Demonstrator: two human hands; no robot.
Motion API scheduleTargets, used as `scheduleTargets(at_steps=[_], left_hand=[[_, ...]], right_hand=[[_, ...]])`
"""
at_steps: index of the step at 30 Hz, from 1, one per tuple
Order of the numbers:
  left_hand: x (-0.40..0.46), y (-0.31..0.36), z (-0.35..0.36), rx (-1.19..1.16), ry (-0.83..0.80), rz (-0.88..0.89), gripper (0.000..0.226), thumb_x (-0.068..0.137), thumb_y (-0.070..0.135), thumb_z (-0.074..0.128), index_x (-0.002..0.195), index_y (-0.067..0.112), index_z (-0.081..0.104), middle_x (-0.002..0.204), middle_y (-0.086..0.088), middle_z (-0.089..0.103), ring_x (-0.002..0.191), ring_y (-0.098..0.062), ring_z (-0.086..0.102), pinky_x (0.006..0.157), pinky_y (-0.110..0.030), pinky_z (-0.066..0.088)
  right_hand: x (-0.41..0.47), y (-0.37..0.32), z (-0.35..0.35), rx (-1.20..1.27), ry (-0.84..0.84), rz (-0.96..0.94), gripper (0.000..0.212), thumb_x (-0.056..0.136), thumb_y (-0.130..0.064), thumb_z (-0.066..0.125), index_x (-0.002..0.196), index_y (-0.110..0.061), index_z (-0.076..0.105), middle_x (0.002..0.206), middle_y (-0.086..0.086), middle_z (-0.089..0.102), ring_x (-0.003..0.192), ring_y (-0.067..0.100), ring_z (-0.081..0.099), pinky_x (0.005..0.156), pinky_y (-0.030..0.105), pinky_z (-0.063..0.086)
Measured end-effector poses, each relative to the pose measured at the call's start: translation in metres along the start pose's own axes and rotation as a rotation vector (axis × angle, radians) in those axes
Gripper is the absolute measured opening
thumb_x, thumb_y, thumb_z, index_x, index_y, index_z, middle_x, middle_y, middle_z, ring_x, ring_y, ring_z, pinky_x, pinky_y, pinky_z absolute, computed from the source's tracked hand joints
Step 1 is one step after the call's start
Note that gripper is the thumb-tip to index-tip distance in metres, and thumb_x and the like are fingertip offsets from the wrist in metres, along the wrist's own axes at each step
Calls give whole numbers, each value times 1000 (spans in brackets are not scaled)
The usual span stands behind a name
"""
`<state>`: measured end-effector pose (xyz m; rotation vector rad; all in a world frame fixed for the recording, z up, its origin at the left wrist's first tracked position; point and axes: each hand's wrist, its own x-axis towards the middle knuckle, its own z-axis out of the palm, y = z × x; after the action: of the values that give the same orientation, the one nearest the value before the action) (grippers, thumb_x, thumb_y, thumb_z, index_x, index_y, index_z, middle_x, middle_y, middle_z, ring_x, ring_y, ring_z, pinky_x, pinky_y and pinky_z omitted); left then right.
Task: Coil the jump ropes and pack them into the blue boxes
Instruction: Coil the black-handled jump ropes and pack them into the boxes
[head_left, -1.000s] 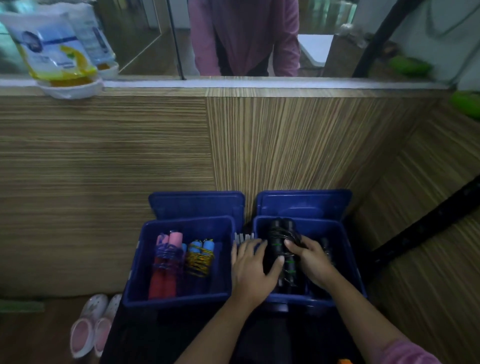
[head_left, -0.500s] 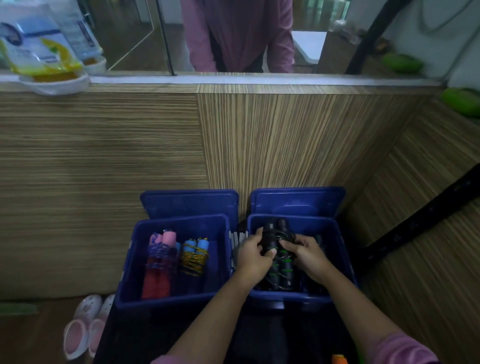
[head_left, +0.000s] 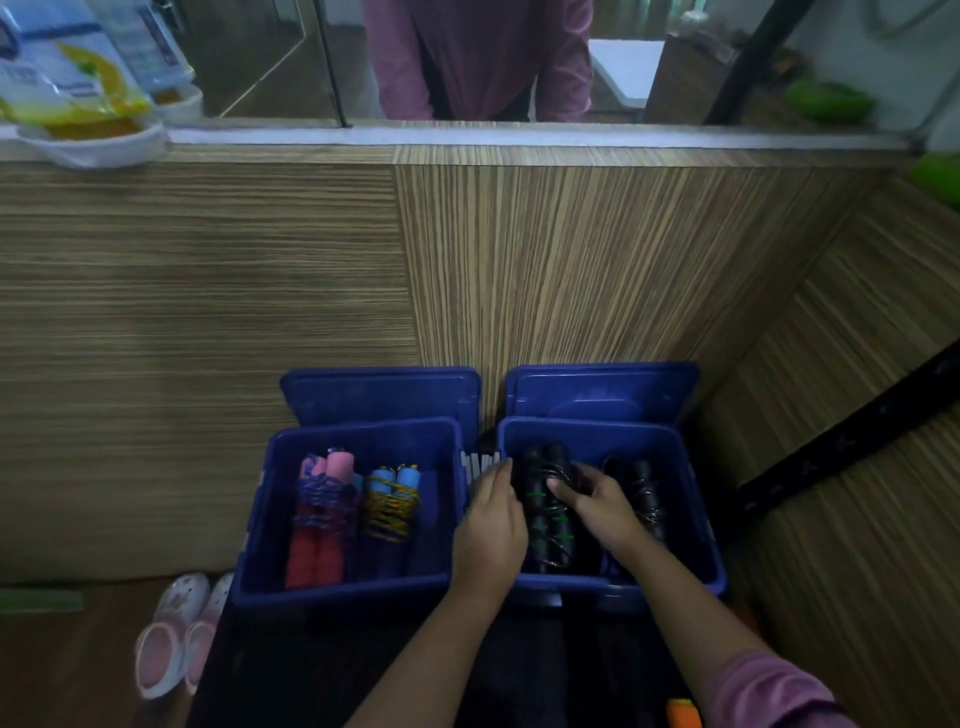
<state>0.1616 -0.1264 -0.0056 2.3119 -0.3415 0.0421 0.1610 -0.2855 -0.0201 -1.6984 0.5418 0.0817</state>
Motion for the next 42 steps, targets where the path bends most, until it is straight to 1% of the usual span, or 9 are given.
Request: scheduleTargets(at_steps=[4, 8, 12, 15, 17, 23, 31, 35, 42], left_hand=[[-1, -10, 2, -4, -26, 6, 66, 87, 37, 18, 134, 7, 53, 141, -4, 51, 126, -18, 53, 97, -24, 44], [1, -14, 5, 48, -56, 44, 51, 85, 22, 32, 121, 3, 62, 129, -8, 61, 115, -18, 62, 93, -23, 48], [-2, -12, 4, 157, -149, 57, 68, 86, 37, 17, 140, 6, 44, 147, -8, 43, 133, -22, 44, 108, -29, 36], [1, -14, 6, 160, -108, 38, 44, 88, 17, 43, 128, 6, 57, 136, -5, 55, 116, -17, 60, 93, -24, 49], [4, -11, 6, 126, -139, -9, 42, 83, 19, 40, 114, 8, 67, 123, -2, 64, 100, -13, 68, 78, -20, 54], [-3, -3, 10, 299, -83, 23, 44, 82, 20, 68, 125, 9, 61, 133, -5, 57, 116, -22, 60, 84, -33, 55], [-2, -7, 12, 411, -63, 93, 38, 83, 29, 55, 114, 12, 68, 124, -4, 62, 107, -20, 64, 77, -28, 56], [-6, -4, 14, 405, -80, 66, 46, 70, 22, 79, 113, 10, 68, 123, -10, 62, 106, -25, 65, 76, -33, 57], [-21, 8, 16, 404, -56, 121, 38, 77, 21, 62, 113, 8, 66, 121, -16, 61, 110, -35, 61, 90, -46, 52]], right_hand=[[-1, -4, 8, -135, 17, -88, 45, 89, -22, 65, 132, -23, 52, 112, -9, 63, 107, 9, 58, 89, 18, 41], [-6, 0, 16, -232, 32, -117, 55, 90, -24, 63, 142, -21, 44, 118, 0, 64, 104, 7, 55, 74, 2, 36], [-12, -1, 14, -294, 57, -150, 51, 91, -23, 62, 139, -20, 46, 116, 4, 66, 101, 10, 57, 80, 10, 38], [-14, -1, 2, -261, 129, -143, 42, 90, -25, 63, 130, -17, 54, 113, 3, 67, 107, 18, 61, 88, 22, 45], [-15, 0, -11, -201, 181, -116, 41, 89, -28, 63, 128, -17, 56, 112, 3, 68, 108, 21, 62, 93, 31, 47], [-16, 3, -23, -360, 168, -91, 49, 94, -29, 57, 139, -14, 44, 119, 13, 64, 109, 28, 59, 84, 24, 41], [-11, 2, -17, -506, 151, -55, 64, 96, -35, 51, 151, -17, 22, 136, 19, 51, 122, 33, 50, 95, 29, 40], [-18, -2, -28, -478, 127, -30, 71, 89, -36, 63, 148, -14, 31, 139, 14, 48, 127, 27, 46, 103, 28, 37], [-48, -7, -46, -367, 187, -118, 50, 88, -20, 67, 133, -6, 52, 127, 10, 60, 118, 20, 55, 96, 19, 37]])
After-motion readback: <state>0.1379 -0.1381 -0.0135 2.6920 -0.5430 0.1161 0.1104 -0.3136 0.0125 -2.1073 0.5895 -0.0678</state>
